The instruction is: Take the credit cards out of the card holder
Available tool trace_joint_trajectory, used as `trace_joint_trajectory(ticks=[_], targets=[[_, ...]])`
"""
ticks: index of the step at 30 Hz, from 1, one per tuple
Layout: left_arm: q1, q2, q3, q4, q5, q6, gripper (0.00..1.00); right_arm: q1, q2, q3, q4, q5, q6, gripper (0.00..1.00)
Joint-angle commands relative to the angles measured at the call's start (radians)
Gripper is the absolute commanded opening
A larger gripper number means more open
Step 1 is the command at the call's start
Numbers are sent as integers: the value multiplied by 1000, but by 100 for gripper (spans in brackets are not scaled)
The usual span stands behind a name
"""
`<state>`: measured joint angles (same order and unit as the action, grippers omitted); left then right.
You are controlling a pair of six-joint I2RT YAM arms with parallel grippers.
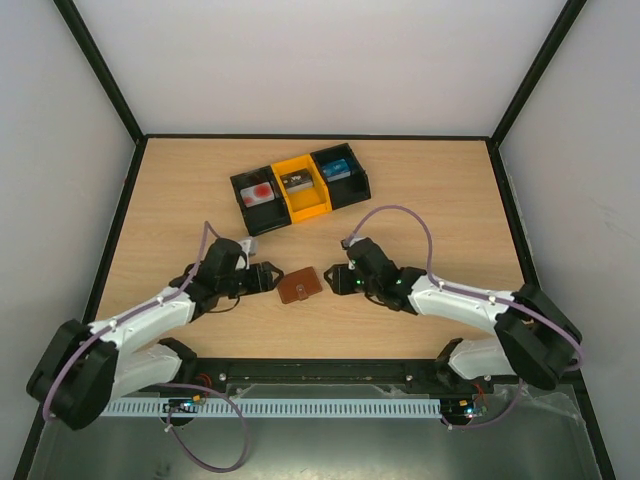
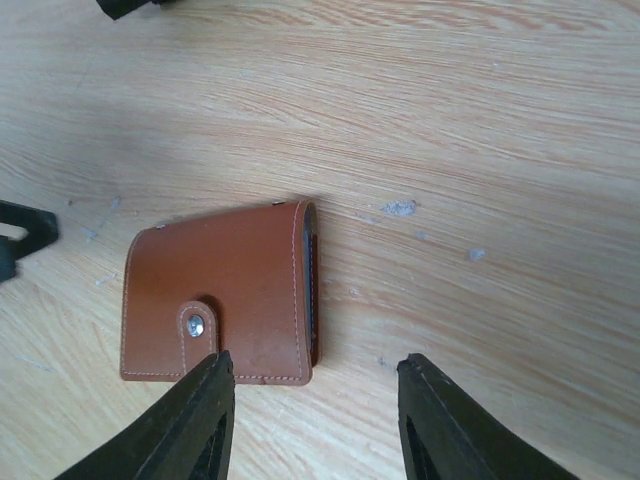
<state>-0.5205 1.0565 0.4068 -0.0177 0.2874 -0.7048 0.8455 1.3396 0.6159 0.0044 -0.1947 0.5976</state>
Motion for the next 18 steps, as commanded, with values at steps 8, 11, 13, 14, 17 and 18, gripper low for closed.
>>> trace_joint_trajectory(ticks=[8, 11, 13, 14, 17, 18], targets=[[-19, 255, -14, 259, 90, 44, 65, 0, -119, -85, 40, 1, 170, 41], [-29, 263, -39, 282, 98, 25, 64, 0, -126, -100, 48, 13, 218, 41], [-32, 258, -61, 319, 130, 13, 64, 0, -129, -105, 55, 13, 231, 41], [-34, 256, -73, 334, 157, 1, 64, 0, -130, -105, 53, 16, 235, 41], [-56, 270, -107, 424, 218, -46, 63, 0, -126, -100, 40, 23, 243, 41], [-79, 280, -106, 433, 223, -55, 63, 0, -126, -99, 37, 23, 247, 41]])
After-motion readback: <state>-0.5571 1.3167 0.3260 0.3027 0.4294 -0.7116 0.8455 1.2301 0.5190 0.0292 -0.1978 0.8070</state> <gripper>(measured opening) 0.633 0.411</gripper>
